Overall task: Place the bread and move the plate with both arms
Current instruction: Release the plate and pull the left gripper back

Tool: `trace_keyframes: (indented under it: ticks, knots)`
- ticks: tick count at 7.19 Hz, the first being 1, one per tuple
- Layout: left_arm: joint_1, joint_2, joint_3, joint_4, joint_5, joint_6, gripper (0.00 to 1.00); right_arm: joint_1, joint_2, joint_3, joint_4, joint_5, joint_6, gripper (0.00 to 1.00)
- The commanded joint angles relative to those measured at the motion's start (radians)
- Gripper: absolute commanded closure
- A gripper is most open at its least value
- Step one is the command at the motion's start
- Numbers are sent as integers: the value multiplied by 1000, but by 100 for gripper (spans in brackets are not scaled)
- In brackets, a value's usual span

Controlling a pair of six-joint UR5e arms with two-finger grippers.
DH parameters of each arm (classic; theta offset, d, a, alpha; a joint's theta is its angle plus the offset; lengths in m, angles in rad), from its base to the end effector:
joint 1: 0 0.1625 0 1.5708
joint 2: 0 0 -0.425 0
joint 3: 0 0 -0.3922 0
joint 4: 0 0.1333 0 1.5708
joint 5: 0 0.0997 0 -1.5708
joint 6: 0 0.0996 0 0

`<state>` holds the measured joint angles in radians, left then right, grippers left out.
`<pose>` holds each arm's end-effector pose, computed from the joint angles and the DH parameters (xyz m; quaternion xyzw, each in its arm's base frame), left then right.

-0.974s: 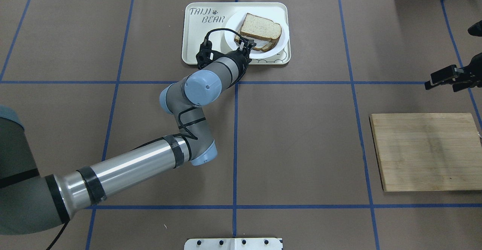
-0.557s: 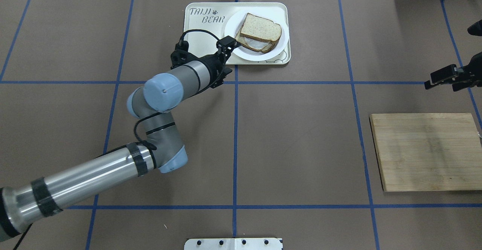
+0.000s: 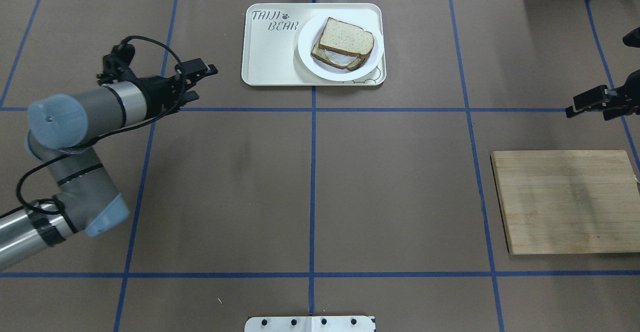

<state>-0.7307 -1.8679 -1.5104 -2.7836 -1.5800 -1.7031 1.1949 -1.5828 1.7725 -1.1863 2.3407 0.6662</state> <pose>0.3708 -0.5101 0.3900 0.1921 0.6345 -0.3103 0.6813 -0.1250 -0.4910 0.5194 0.0483 -0.4430 0.0234 0.8949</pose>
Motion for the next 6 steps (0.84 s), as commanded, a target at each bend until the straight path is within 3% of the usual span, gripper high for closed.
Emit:
trace_keyframes:
  ticks: [1,3,5,6]
  knots:
    - [-196,114,-19,142,-105,505,2,14,0,4,1,-43,-10,0]
    - [-355,122,-69,489,-123,1096,2,56,-5,10,1,-64,-11,0]
    - [-455,119,-137,742,-133,1397,2,80,-26,4,-9,-122,-141,0]
    - [-469,92,-236,1002,-162,1440,2,92,-43,-5,-13,-124,-205,0]
